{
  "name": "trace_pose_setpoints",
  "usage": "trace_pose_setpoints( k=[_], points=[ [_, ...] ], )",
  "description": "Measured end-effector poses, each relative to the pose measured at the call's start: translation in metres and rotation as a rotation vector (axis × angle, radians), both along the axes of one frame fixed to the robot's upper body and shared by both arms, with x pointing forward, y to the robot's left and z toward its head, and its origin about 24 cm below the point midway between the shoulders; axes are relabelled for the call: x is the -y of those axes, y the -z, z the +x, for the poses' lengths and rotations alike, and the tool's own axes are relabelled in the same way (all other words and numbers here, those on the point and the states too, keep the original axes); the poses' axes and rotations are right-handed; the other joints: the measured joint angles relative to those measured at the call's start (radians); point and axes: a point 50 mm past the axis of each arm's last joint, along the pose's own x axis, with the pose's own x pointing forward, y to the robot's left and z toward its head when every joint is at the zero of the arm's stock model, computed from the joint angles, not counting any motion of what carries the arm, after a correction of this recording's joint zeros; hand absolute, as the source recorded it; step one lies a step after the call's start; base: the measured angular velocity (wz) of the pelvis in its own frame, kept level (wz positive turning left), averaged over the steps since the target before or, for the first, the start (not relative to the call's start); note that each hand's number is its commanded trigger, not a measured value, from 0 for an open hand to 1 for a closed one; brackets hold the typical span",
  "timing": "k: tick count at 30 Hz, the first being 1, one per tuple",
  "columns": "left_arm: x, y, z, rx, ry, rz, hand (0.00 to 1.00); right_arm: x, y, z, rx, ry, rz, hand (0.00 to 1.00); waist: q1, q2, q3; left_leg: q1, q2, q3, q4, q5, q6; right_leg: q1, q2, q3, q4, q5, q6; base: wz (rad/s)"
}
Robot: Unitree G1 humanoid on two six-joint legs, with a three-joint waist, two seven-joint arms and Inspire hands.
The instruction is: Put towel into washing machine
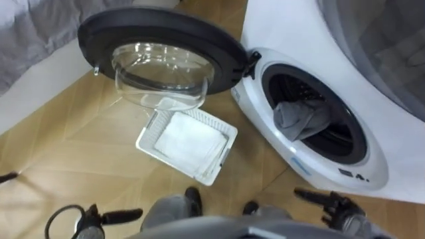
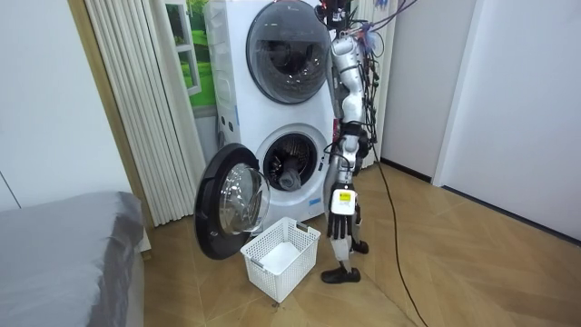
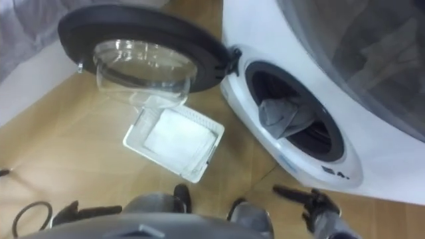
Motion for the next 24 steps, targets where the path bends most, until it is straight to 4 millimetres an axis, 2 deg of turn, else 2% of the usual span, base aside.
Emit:
trace_pose_setpoints(
  k=[5,12,19,24],
  points=[
    [0.003,0.002,-0.010,-0.031,-0.007,-0.012,0.00,-0.006,0.004,-0.013,-0.061,-0.068,0.004,0.00,0.000,-0.006,0.0039,0.042,0.009,-0.001,-0.006,-0.006,-0.011,0.049,0.011,-0.014,-0.022,0.003,-0.003,0.00],
    [0.006,0.003,-0.011,-0.058,-0.007,-0.029,0.00,-0.014,0.006,-0.013,-0.088,-0.174,0.000,0.00,-0.003,-0.024,0.0116,0.098,0.007,-0.001,-0.025,-0.007,-0.019,0.112,0.017,-0.014,-0.054,0.004,-0.004,0.00],
    [0.005,0.002,-0.007,-0.065,0.039,-0.029,0.00,-0.014,0.006,-0.016,-0.109,-0.182,0.003,0.00,-0.003,-0.016,0.0095,0.159,0.004,-0.003,-0.053,-0.009,-0.023,0.161,0.017,-0.025,-0.057,0.004,-0.004,0.01],
    [0.008,0.002,0.003,-0.046,0.054,-0.037,0.00,-0.014,0.006,-0.016,-0.110,-0.186,0.007,0.00,-0.008,-0.009,0.0104,0.180,-0.004,-0.023,-0.054,-0.009,-0.023,0.194,0.015,-0.025,-0.070,0.004,-0.004,0.09]
  ],
)
